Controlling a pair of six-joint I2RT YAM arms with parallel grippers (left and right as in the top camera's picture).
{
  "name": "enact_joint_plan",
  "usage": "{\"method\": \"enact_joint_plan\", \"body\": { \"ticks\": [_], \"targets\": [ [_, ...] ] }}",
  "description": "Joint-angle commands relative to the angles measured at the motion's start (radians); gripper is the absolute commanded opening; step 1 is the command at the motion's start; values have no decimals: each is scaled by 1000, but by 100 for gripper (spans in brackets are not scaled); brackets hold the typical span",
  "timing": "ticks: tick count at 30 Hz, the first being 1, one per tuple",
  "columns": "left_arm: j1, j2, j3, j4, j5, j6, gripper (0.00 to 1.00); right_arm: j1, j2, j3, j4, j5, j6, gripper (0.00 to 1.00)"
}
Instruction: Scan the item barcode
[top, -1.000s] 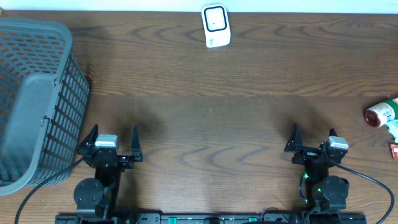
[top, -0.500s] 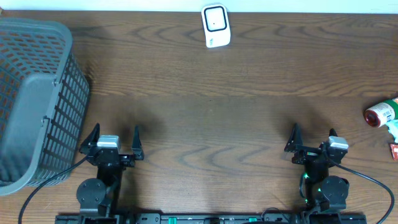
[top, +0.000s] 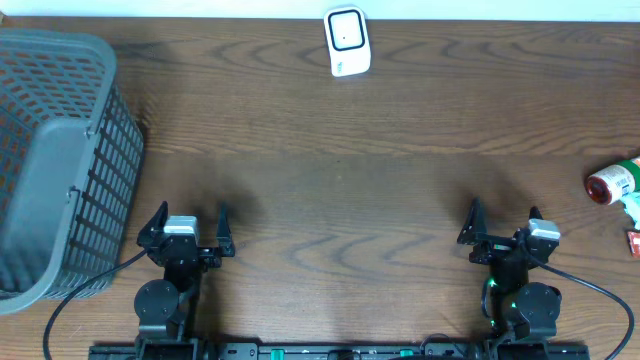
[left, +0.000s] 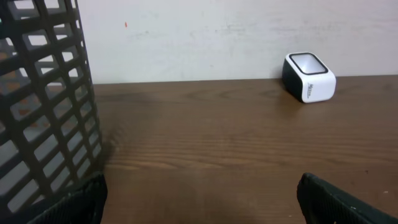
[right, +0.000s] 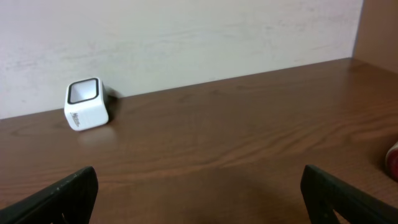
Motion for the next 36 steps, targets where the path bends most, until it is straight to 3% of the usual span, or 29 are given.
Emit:
{"method": "enact_joint_plan", "body": {
  "ticks": [1, 10, 36],
  "targets": [
    [5, -8, -14, -43, 5, -24, 98, -17, -3, -1, -4, 10, 14, 99],
    [5, -8, -14, -49, -21, -96, 98, -17, -3, -1, -4, 10, 14, 99],
    [5, -8, -14, -48, -24, -68, 98, -17, -3, -1, -4, 10, 14, 99]
  ]
}}
